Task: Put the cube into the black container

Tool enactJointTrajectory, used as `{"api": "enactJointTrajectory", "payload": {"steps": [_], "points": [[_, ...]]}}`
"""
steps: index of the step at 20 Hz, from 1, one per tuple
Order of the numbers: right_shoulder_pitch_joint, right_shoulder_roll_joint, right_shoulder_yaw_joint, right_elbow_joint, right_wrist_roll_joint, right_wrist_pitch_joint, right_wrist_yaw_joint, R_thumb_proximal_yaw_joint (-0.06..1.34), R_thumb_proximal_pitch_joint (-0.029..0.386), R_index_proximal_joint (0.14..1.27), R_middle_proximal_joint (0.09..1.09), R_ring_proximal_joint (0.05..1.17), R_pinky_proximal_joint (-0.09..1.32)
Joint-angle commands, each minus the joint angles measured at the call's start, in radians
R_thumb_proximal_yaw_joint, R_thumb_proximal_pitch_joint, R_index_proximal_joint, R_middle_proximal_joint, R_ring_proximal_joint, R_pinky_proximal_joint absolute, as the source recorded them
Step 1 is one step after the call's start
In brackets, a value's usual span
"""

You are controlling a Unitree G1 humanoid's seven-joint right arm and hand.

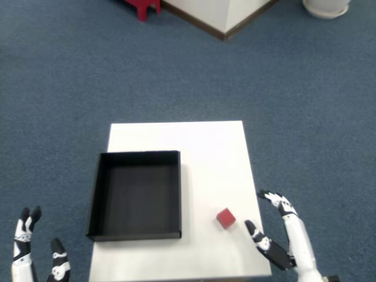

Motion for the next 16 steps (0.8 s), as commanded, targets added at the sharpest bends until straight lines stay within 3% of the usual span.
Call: {"api": "enactJointTrajectory", "payload": {"steps": [1,4,8,16], "points": [[-0.012,-0.047,0.020,-0.128,-0.158,0.155,-0.181,0.42,0.011,0.40,0.26,0.23,0.07],[-0.010,-0.041,0.047,-0.209,-0.314,0.348,-0.337,0.39,-0.005,0.40,0.26,0.23,0.07],[0.003,-0.027,0.071,-0.226,-0.424,0.504,-0.465,0.36,-0.011,0.41,0.26,0.25,0.09],[0.065,-0.012,0.080,-0.284,-0.455,0.598,-0.460,0.32,-0.014,0.43,0.25,0.25,0.08]]}}
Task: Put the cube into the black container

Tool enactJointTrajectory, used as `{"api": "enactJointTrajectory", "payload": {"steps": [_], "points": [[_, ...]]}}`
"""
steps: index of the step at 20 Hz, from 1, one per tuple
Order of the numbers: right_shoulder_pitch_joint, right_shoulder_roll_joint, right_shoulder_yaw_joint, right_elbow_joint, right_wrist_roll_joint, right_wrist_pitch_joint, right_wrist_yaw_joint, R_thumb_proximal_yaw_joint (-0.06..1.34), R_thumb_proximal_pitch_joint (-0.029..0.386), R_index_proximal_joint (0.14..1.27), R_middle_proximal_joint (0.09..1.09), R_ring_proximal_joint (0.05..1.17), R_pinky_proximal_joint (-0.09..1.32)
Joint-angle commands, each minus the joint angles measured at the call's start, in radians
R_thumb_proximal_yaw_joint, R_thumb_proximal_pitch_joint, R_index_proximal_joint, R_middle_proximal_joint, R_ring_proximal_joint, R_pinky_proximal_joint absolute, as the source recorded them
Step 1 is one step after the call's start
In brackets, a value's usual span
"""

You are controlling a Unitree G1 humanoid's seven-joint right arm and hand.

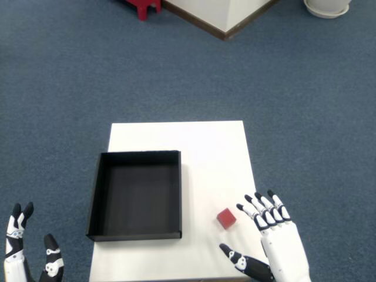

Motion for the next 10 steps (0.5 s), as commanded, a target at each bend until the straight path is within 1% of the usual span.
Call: {"api": "enactJointTrajectory", "payload": {"steps": [1,5,10], "points": [[0.005,-0.020,-0.020,-0.069,0.010,0.028,-0.019,0.31,-0.015,0.44,0.25,0.25,0.07],[0.039,-0.028,-0.036,-0.132,0.027,0.053,0.026,0.31,-0.016,0.44,0.25,0.25,0.06],[0.050,-0.032,-0.056,-0.164,0.053,0.076,0.088,0.30,-0.019,0.44,0.24,0.24,0.04]]}}
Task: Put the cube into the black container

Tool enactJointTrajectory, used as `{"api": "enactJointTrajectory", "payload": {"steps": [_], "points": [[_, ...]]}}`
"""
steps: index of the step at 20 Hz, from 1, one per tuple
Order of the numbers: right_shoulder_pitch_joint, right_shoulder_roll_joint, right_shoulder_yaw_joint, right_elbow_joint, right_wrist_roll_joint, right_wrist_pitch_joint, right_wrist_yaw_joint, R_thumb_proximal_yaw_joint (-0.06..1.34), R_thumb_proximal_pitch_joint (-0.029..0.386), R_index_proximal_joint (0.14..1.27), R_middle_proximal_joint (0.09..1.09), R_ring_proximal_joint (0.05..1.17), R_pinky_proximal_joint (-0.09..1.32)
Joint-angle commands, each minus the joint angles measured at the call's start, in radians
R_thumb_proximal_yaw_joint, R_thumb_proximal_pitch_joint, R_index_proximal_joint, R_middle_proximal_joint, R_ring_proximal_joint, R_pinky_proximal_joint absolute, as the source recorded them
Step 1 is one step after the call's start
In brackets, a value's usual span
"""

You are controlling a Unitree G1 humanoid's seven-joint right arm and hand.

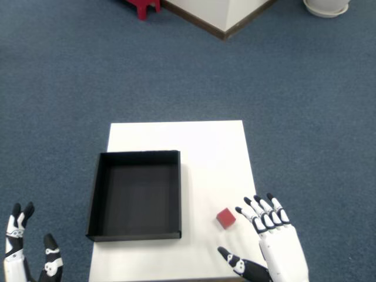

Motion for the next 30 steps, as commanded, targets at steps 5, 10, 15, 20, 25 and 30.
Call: {"api": "enactJointTrajectory", "payload": {"steps": [5,10,15,20,25,30], "points": [[-0.010,-0.015,-0.051,-0.083,0.063,0.029,0.048,0.29,-0.019,0.44,0.24,0.23,0.02],[-0.002,-0.012,-0.060,-0.106,0.081,0.043,0.089,0.30,-0.019,0.43,0.24,0.22,0.00],[-0.006,-0.005,-0.073,-0.141,0.105,0.076,0.170,0.29,-0.014,0.42,0.23,0.21,-0.01],[-0.016,-0.002,-0.087,-0.155,0.125,0.098,0.224,0.30,-0.006,0.41,0.23,0.21,-0.01],[-0.033,0.011,-0.091,-0.124,0.140,0.121,0.276,0.30,0.017,0.41,0.22,0.20,-0.02],[-0.071,0.023,-0.096,-0.082,0.149,0.140,0.310,0.29,0.074,0.41,0.22,0.20,-0.02]]}}
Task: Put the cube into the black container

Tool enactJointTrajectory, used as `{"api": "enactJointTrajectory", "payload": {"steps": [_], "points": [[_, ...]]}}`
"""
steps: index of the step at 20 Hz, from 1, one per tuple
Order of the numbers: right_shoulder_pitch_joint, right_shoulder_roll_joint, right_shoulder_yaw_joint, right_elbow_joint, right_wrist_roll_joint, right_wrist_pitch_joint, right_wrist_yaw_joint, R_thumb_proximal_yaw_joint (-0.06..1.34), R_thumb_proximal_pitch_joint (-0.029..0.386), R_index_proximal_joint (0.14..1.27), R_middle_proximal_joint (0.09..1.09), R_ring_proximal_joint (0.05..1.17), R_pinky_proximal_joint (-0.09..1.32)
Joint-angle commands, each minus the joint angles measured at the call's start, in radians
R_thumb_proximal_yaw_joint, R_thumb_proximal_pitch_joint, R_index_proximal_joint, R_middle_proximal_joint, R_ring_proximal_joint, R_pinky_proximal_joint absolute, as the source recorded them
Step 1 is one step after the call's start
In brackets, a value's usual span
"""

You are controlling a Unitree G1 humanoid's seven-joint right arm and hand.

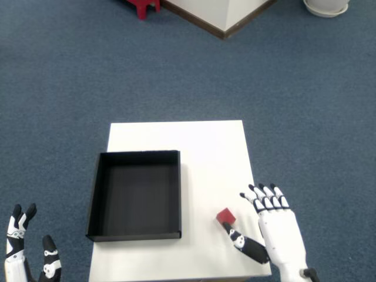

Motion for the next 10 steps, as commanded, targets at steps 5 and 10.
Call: {"api": "enactJointTrajectory", "payload": {"steps": [5,10], "points": [[-0.058,0.006,-0.031,0.061,0.033,0.022,0.026,0.28,0.102,0.41,0.21,0.19,-0.02],[-0.096,0.030,-0.030,0.180,0.035,0.024,0.036,0.29,0.108,0.42,0.21,0.19,-0.03]]}}
